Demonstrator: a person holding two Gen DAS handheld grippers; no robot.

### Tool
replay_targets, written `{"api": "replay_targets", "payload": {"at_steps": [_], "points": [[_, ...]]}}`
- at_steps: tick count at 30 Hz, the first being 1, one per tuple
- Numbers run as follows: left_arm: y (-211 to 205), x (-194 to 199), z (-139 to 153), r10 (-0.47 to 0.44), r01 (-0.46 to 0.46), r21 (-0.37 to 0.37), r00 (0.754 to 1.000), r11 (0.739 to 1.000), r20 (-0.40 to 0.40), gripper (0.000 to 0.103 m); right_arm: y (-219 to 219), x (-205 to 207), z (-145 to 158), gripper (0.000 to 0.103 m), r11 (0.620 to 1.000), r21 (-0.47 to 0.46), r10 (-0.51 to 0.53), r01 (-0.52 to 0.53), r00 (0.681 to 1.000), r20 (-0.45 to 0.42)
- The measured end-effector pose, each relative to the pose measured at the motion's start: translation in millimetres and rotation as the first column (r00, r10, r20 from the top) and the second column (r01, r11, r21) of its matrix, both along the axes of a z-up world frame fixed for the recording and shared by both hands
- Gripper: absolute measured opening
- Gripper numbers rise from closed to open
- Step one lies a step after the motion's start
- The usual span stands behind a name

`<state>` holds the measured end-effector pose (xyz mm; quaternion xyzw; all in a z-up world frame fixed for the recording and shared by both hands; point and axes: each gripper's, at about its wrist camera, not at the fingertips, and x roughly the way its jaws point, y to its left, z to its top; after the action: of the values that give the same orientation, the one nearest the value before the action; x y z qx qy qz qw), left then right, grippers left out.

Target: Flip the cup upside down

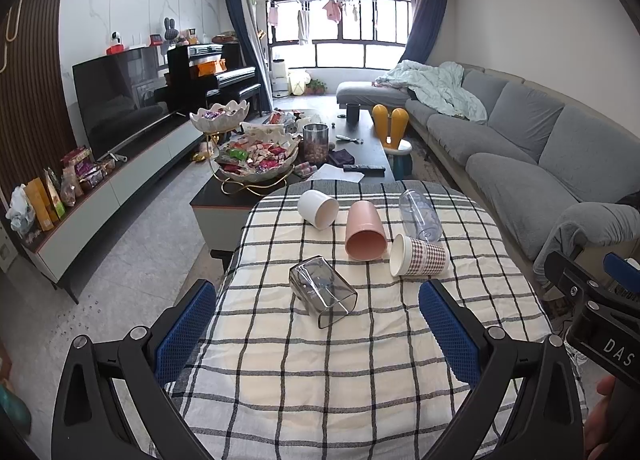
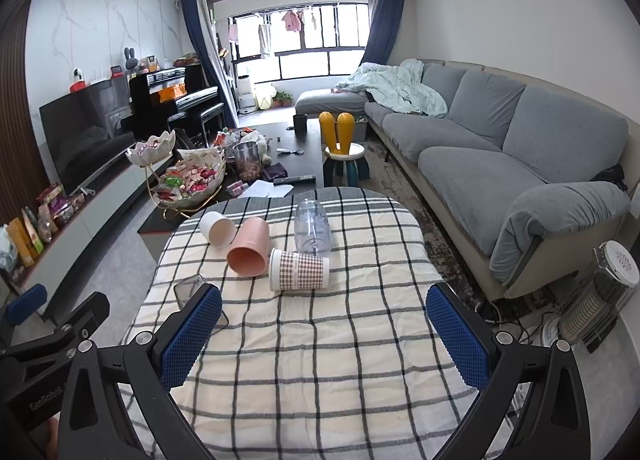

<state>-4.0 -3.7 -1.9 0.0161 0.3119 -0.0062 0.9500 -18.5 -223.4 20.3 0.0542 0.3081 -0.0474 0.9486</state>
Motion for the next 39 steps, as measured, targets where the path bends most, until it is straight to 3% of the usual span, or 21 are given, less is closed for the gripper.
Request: {"api": "replay_targets", "payload": {"at_steps": [39], "points": [[6.4, 13.5, -3.2, 0.018, -0.018, -0.01, 1.0, 1.0, 0.005, 0.103, 6.0, 11.1, -0.8, 0.103, 1.0, -0.001, 0.009, -0.009, 1.0, -0.007]]}}
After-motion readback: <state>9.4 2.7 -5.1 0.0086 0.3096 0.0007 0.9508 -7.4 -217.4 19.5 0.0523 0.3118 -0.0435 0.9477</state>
